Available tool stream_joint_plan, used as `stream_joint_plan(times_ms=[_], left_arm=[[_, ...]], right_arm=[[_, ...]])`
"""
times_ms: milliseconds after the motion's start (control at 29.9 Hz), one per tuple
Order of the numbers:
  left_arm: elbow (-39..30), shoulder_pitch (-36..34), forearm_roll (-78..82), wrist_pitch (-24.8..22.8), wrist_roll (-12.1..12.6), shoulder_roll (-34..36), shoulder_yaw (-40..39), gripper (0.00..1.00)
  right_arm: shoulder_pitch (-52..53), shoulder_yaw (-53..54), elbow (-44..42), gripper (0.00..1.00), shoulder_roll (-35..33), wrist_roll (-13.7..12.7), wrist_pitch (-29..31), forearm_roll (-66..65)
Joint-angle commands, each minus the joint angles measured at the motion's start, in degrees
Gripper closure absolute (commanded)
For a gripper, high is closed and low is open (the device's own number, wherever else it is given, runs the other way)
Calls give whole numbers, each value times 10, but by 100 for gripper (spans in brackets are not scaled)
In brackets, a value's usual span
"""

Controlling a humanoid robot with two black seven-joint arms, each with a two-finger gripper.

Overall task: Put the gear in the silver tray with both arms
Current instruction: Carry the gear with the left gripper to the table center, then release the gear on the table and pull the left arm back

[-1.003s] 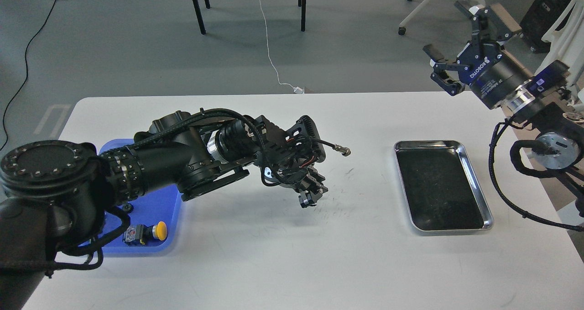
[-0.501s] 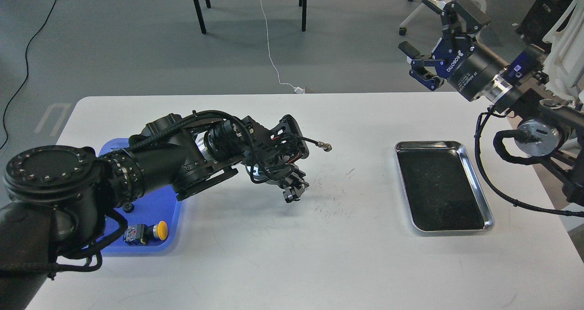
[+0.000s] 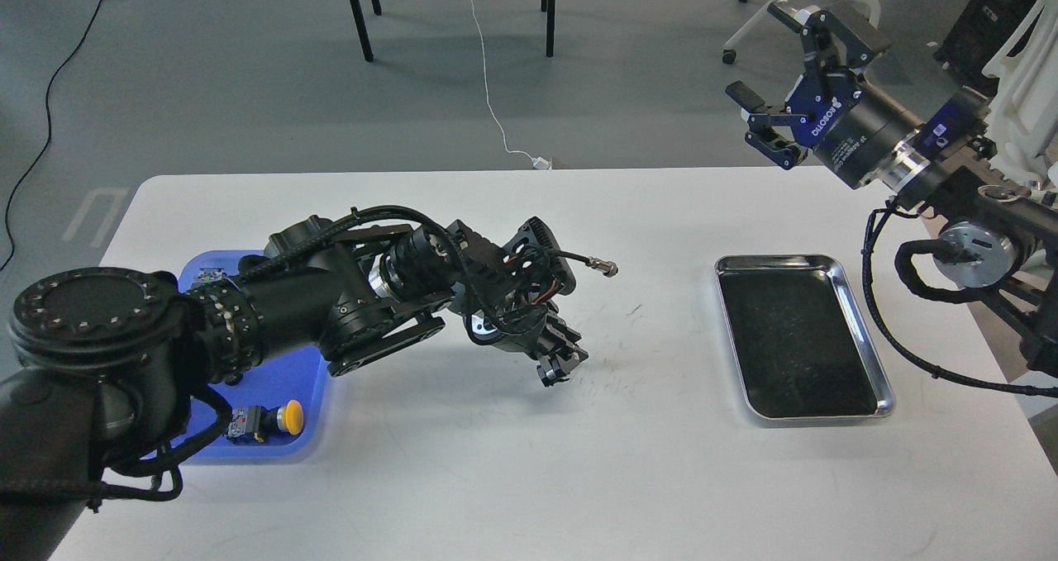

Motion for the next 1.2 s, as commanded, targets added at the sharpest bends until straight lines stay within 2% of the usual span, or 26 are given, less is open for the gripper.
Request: stream_joint_plan(times_ms=[0,134,234,267,301,368,435,635,836,969,1036,1170], left_arm=[[-2,4,0,2,0,0,11,85],[-13,1,-1,4,0,0,11,83],[-13,-1,-1,5,0,0,11,78],[-13,-1,-1,5,0,0,11,71],[-13,0,-1,6,0,0,11,56],[-13,0,-2,16,0,0,11,16],[-13,0,-1,23,0,0,11,1],[-18,-13,-8,24,0,0,1,1],[-62,-25,-99,23,0,2,-40,1],[-66,-9,-216,25,0,91,-97,1],[-66,23,-296,24,0,133,-124,1],[-88,88,-487,22,0,217,-201,1]], right_arm=[[-1,-10,0,1,-1,0,0,0],[-1,-11,0,1,-3,0,0,0],[-1,-11,0,1,-4,0,0,0],[-1,-11,0,1,-4,0,0,0],[-1,-11,0,1,-4,0,0,0],[-1,-11,1,1,-4,0,0,0],[-1,-11,0,1,-4,0,0,0],[-2,-11,1,1,-5,0,0,0],[-10,-11,4,1,-36,0,4,0],[-48,-14,11,1,-68,0,9,-4],[-70,-15,17,1,-72,0,10,-21],[-84,-17,26,1,-73,0,10,-133]])
